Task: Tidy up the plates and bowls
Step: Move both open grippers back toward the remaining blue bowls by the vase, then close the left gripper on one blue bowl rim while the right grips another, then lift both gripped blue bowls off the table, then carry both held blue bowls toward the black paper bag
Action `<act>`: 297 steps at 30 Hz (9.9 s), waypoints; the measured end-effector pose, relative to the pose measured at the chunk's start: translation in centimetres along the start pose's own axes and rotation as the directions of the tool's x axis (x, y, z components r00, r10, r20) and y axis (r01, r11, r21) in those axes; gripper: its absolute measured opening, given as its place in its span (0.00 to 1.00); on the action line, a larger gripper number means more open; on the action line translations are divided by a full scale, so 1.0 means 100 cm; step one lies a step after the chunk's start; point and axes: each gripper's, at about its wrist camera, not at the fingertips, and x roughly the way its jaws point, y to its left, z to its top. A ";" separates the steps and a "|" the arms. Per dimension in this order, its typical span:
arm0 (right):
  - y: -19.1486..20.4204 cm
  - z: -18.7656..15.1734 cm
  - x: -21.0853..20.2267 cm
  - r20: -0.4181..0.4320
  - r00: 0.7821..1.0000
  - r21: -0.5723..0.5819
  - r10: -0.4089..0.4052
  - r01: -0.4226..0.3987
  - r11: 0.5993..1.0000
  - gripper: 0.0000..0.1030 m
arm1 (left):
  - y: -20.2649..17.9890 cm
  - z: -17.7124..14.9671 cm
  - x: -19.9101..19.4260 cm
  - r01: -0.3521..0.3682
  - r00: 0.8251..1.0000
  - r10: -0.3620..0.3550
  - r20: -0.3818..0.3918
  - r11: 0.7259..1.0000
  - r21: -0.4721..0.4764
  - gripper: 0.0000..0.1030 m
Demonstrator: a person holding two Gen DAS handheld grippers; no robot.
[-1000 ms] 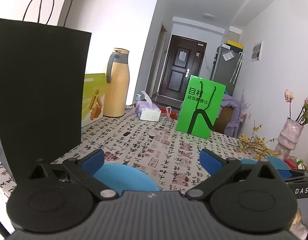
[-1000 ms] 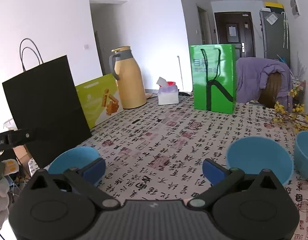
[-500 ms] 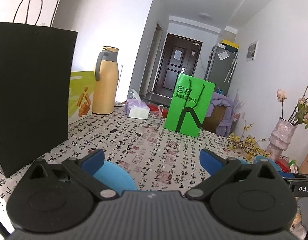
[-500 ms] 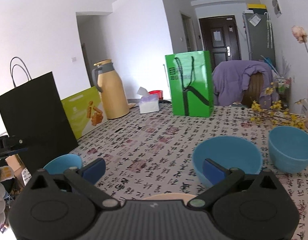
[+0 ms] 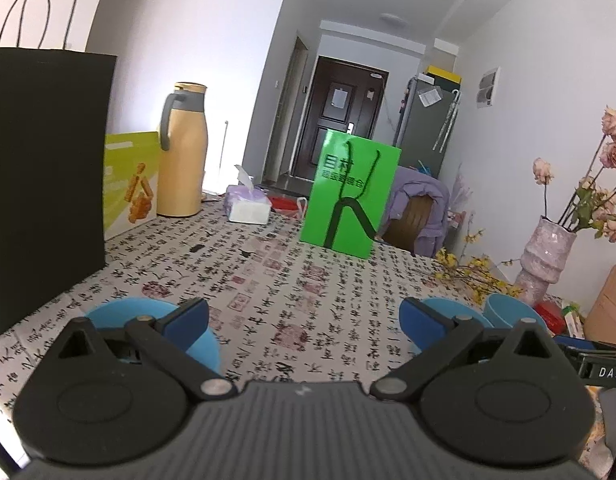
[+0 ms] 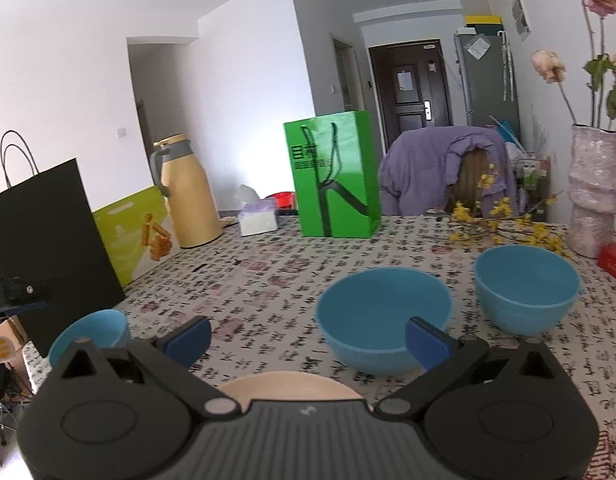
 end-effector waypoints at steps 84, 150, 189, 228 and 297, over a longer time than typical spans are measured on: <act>-0.097 0.055 0.085 -0.132 0.988 0.045 -0.081 0.087 0.995 1.00 | -0.074 0.017 0.178 0.028 0.926 -0.067 -0.372 0.994 -0.110 1.00; -0.120 0.009 0.181 -0.320 0.934 0.055 -0.159 0.185 0.981 0.12 | -0.158 -0.035 0.278 -0.062 0.854 0.050 -0.518 0.998 -0.004 0.12; -0.120 0.012 0.173 -0.287 0.951 0.110 -0.112 0.149 0.983 0.12 | -0.162 -0.032 0.268 -0.088 0.877 0.087 -0.472 0.996 0.021 0.12; -0.077 0.037 0.140 -0.204 0.973 0.073 -0.107 0.124 0.990 0.12 | -0.133 -0.005 0.223 -0.056 0.916 0.039 -0.399 0.998 -0.030 0.13; 0.028 0.055 0.094 -0.126 0.991 -0.008 -0.049 0.049 0.999 0.12 | -0.054 0.026 0.127 -0.063 0.963 0.028 -0.268 0.991 -0.120 0.13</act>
